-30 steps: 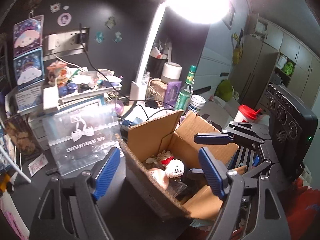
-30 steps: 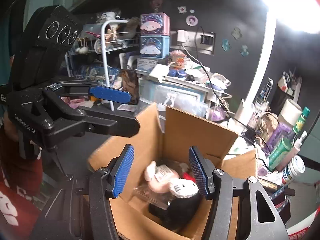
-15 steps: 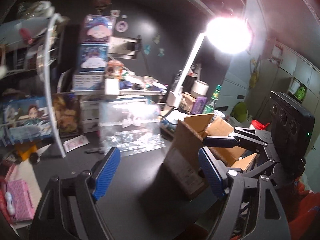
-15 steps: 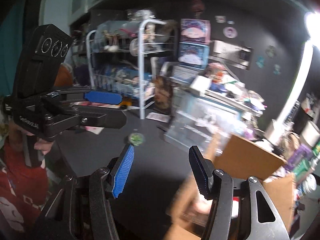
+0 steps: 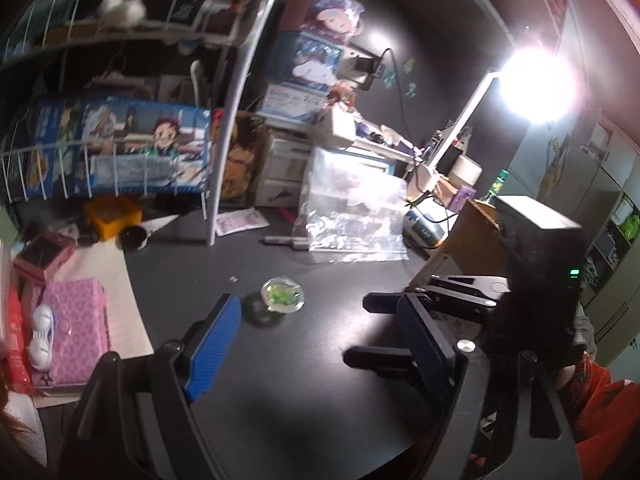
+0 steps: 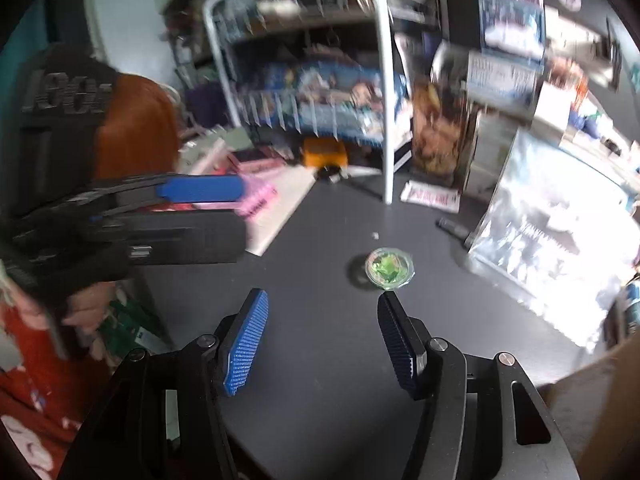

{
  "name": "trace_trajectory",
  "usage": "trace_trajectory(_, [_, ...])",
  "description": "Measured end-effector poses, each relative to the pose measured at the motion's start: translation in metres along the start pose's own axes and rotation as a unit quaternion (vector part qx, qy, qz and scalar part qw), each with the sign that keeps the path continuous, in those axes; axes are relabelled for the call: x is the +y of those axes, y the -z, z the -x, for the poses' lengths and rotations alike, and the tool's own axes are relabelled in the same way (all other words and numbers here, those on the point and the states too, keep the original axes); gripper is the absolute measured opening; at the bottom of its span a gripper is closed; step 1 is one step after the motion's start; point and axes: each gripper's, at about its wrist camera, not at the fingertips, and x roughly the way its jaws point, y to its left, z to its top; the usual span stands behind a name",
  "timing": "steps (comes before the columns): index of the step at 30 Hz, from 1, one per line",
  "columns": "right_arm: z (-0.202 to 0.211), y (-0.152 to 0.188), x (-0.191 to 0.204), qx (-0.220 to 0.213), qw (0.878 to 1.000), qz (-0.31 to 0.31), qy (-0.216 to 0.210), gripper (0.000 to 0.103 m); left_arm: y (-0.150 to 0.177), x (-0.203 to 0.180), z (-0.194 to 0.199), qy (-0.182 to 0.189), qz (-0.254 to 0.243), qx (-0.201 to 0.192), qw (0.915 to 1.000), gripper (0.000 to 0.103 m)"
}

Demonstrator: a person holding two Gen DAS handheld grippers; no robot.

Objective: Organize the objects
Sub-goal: 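Move the right gripper back to the green round jelly cup, then grasp the green jelly cup by its rim with the right gripper and lift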

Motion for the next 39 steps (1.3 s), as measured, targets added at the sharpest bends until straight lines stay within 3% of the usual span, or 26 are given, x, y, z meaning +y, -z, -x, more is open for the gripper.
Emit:
trace_trajectory(6, [-0.053,-0.002,-0.030,0.011,0.999,-0.013,0.049,0.054,0.005,0.030,-0.013,-0.008,0.021,0.021,0.9995,0.078])
trace_trajectory(19, [-0.100,-0.014,-0.044,0.038,0.997,0.002,0.073,0.054,0.003,0.062,-0.030,-0.021,0.047,0.041,0.9978,0.078])
trace_trajectory(23, [-0.101,-0.012,-0.044,0.041,0.997,0.004,0.070,0.043,0.003,0.062,-0.029,-0.022,0.046,0.041,0.9979,0.078])
trace_trajectory(28, [-0.089,-0.008,-0.035,0.033,0.998,0.010,0.060,0.043,0.004,0.053,-0.023,-0.024,0.042,0.040,0.9981,0.078])
trace_trajectory(31, [-0.070,-0.006,-0.022,0.021,0.999,0.013,0.033,0.043,0.006,0.043,-0.018,-0.020,0.033,0.041,0.9984,0.078])
trace_trajectory(39, [0.012,-0.003,0.036,-0.045,0.996,0.071,-0.012,0.042,0.015,-0.003,-0.005,0.059,0.010,0.048,0.9971,0.078])
